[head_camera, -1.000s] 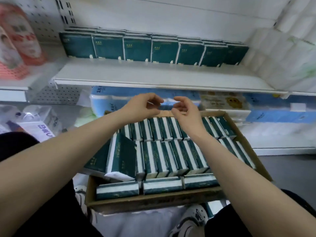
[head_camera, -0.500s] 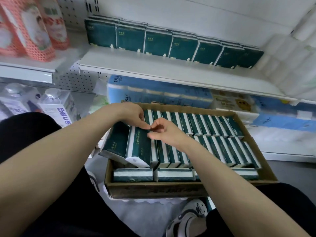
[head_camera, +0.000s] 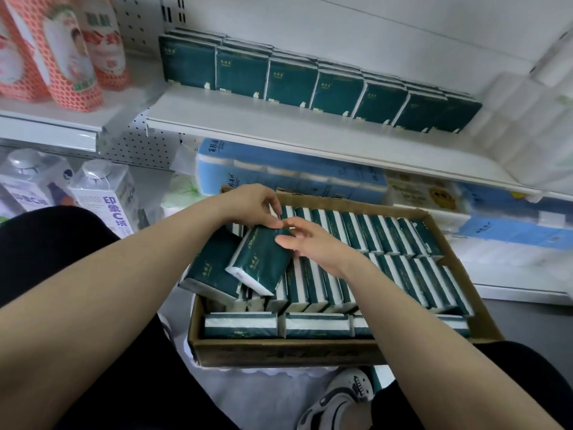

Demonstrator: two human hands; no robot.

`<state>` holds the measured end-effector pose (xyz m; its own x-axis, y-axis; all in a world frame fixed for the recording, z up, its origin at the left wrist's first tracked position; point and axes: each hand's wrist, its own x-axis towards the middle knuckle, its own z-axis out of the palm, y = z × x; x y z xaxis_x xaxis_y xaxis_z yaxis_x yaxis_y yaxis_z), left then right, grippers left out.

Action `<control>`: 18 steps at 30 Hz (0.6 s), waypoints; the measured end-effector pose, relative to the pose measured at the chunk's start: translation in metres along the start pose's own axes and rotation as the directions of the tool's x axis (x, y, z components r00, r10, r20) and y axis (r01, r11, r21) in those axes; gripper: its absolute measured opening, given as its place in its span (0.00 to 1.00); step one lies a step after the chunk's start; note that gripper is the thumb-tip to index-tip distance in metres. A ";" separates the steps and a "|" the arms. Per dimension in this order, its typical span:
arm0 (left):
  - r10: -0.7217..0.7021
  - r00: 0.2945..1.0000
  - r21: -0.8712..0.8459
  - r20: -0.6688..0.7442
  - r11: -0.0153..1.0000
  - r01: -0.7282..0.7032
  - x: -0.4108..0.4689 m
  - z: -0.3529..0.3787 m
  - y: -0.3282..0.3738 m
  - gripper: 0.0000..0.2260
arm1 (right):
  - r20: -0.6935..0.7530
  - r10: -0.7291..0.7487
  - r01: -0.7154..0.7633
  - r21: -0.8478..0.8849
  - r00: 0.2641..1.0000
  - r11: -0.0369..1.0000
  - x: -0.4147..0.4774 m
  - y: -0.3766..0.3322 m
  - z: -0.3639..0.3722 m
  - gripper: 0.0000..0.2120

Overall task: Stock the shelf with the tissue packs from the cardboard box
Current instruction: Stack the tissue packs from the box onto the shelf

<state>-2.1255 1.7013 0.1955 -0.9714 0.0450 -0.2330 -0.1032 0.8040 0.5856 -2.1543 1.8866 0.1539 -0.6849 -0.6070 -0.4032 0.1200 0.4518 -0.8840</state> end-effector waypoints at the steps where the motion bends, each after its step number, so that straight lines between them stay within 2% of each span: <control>1: 0.008 1.000 -0.063 -0.020 0.998 -0.010 0.002 0.002 0.001 0.13 | 0.003 -0.001 0.001 0.022 1.000 1.000 0.000 0.000 -0.004 0.18; 4: 0.017 0.995 -0.203 -0.093 0.978 -0.036 0.009 0.009 0.006 0.18 | -0.051 -0.020 0.025 0.104 0.998 0.994 -0.001 0.000 -0.018 0.14; 6: -0.013 0.992 -0.274 -0.123 0.961 -0.021 0.015 0.013 0.009 0.23 | -0.143 -0.020 0.042 0.148 0.990 0.988 -0.001 0.000 -0.031 0.11; 9: -0.086 0.990 -0.415 -0.112 0.909 0.032 0.020 0.018 0.011 0.31 | -0.303 0.012 0.073 0.268 0.953 0.961 0.000 -0.002 -0.052 0.14; 13: -0.162 0.983 -0.583 -0.091 0.809 0.079 0.024 0.022 0.020 0.28 | -0.411 0.058 0.112 0.377 0.910 0.919 -0.002 -0.005 -0.072 0.16; 16: -0.194 0.973 -0.681 -0.124 0.730 0.059 0.031 0.024 0.029 0.25 | -0.443 0.038 0.142 0.366 0.896 0.920 -0.007 -0.008 -0.081 0.16; 18: -0.216 0.962 -0.703 -0.166 0.710 0.038 0.037 0.024 0.035 0.25 | -0.488 -0.007 0.169 0.289 0.873 0.942 -0.009 -0.009 -0.090 0.13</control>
<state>-2.1600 1.7454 0.1891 -0.9480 -0.2283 -0.2219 -0.2606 0.1559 0.9528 -2.2140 1.9472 0.1875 -0.9493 -0.2139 -0.2303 0.2050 0.1339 -0.9695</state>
